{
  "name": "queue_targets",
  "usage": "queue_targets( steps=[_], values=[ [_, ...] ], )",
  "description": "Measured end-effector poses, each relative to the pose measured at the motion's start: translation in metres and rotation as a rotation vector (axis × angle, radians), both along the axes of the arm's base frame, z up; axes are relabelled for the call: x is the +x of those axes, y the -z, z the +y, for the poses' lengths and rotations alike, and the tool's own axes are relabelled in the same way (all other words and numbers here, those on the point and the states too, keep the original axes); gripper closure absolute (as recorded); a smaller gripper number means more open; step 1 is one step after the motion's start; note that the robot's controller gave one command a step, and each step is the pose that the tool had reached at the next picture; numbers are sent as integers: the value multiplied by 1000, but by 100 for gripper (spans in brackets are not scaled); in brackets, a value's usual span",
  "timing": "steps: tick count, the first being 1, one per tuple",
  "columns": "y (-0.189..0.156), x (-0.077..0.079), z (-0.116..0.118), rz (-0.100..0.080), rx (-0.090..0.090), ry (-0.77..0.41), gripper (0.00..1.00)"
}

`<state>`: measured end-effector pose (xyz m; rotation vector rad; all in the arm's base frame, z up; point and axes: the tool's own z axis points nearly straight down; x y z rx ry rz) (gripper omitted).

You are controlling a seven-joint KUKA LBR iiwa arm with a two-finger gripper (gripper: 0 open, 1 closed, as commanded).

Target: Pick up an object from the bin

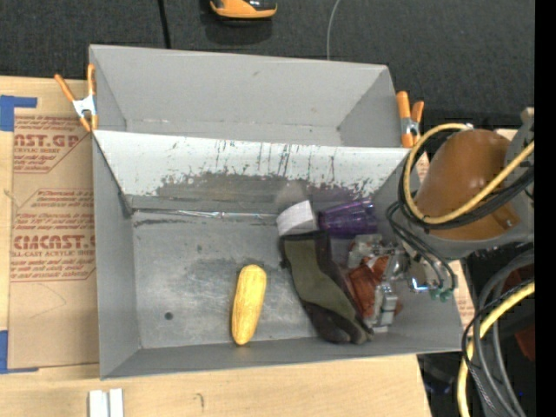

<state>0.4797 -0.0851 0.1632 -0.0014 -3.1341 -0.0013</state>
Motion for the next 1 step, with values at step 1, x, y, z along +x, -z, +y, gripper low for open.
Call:
queue_targets(
  steps=[1],
  values=[
    [-4,2,0,-8,-1,-1,0]
  ],
)
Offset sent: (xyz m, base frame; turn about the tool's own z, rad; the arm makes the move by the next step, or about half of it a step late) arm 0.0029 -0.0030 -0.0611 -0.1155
